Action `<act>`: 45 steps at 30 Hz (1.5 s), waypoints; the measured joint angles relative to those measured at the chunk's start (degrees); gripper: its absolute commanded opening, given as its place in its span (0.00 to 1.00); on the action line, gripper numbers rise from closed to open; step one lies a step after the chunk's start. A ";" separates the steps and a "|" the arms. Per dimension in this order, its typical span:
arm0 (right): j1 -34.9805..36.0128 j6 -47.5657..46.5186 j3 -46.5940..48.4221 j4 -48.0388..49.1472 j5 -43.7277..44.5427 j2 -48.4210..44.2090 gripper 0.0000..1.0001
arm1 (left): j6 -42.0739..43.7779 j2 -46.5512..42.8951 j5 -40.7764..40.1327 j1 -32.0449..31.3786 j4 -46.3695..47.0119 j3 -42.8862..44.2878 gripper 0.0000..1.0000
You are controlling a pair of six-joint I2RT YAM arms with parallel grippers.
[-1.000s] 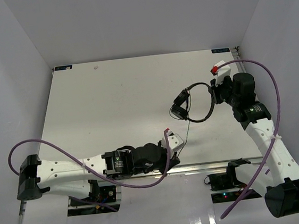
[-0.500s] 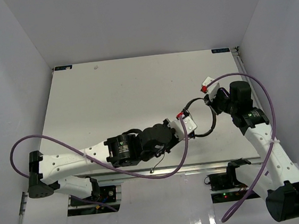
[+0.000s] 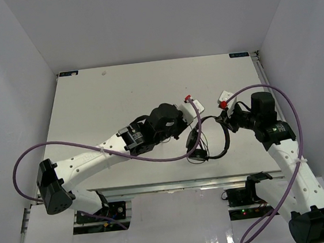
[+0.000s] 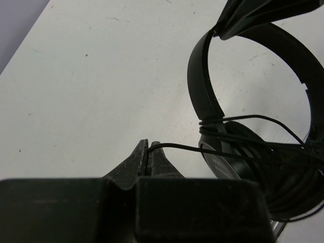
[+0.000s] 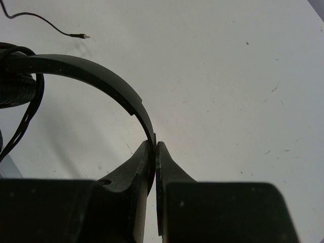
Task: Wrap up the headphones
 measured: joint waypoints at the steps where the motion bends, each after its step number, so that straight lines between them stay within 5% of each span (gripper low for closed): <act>1: 0.00 0.46 0.07 -0.28 -0.76 -0.23 0.08 | 0.00 0.21 1.19 0.81 0.50 -0.04 0.00; 15: -0.10 5.57 0.17 -2.20 -6.78 -0.66 0.08 | -5.34 1.52 19.79 8.61 8.93 -6.80 0.02; 28: 0.01 12.67 4.19 -3.34 -14.41 1.89 0.08 | -19.20 -8.06 29.70 14.82 31.37 -29.58 0.46; 45: 0.00 20.87 14.16 -3.40 -18.12 7.23 0.08 | -33.18 -1.37 43.64 15.64 67.30 -47.59 0.67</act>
